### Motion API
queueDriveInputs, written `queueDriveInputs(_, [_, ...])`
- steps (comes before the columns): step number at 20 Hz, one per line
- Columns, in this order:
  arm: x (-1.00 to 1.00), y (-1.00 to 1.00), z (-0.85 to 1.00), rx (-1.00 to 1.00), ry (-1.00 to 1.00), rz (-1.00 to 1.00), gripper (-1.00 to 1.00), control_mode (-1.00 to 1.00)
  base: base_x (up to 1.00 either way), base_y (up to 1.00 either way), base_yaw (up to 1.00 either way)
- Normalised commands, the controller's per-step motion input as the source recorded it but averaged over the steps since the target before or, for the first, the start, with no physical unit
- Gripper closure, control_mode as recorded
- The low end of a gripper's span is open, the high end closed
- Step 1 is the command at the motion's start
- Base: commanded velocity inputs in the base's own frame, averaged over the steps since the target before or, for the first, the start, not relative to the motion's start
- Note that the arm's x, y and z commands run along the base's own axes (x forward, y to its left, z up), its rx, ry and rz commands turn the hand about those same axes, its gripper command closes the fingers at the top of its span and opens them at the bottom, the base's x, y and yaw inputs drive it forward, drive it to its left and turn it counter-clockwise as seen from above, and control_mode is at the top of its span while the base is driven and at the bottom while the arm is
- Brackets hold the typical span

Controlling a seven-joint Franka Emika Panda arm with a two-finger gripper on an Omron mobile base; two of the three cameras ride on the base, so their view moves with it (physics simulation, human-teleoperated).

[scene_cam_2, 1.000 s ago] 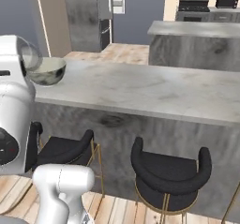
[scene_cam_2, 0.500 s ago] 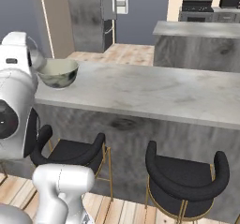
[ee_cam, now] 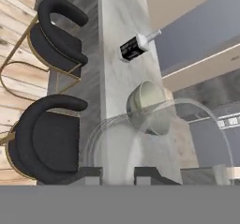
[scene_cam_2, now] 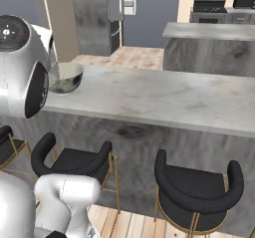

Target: There is a bowl on the dining counter. Grab a lemon wedge from the fridge and place it in the bowl. Then get the liquor bottle and glass cup from the cabinet and place them next to the bowl.

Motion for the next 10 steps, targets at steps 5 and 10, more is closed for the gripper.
queueDriveInputs(5, [0.0, -0.41, -0.3, -0.01, 0.34, 0.01, 1.0, -1.0, 0.0, 0.0, 0.0])
queueDriveInputs(10, [0.1, -0.21, -0.51, -0.01, 0.09, 0.04, 1.0, -1.0, 0.0, 0.0, 0.0])
